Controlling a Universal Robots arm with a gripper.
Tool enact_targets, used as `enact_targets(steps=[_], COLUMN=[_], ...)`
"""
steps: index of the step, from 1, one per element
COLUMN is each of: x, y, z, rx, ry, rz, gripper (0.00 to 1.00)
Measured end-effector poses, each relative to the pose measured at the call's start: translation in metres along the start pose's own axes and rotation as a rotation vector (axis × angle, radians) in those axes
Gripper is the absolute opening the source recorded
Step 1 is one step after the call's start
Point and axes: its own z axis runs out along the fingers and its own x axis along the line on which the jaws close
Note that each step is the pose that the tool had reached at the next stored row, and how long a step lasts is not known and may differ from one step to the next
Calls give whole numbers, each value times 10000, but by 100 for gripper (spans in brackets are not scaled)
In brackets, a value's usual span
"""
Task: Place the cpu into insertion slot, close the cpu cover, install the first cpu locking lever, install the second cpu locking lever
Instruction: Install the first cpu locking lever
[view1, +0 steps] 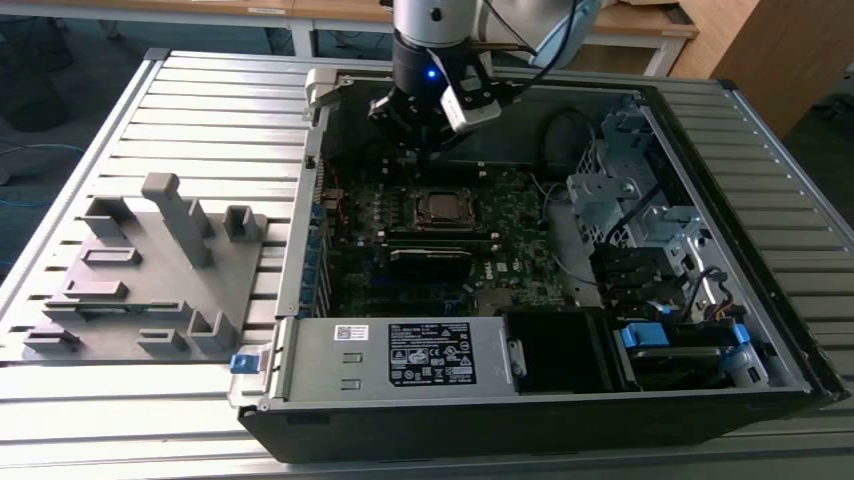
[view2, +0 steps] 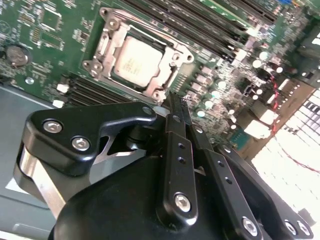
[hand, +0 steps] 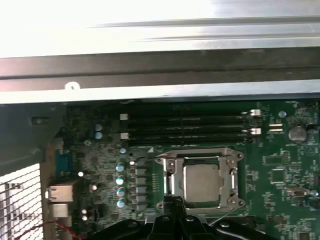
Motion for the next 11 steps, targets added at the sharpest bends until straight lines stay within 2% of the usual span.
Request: enact_targets(steps=[4, 11], x=[44, 53], y=[-2, -3], z=[1, 0], rx=[0, 1], ry=[-4, -3], rz=[0, -1], gripper=[10, 10])
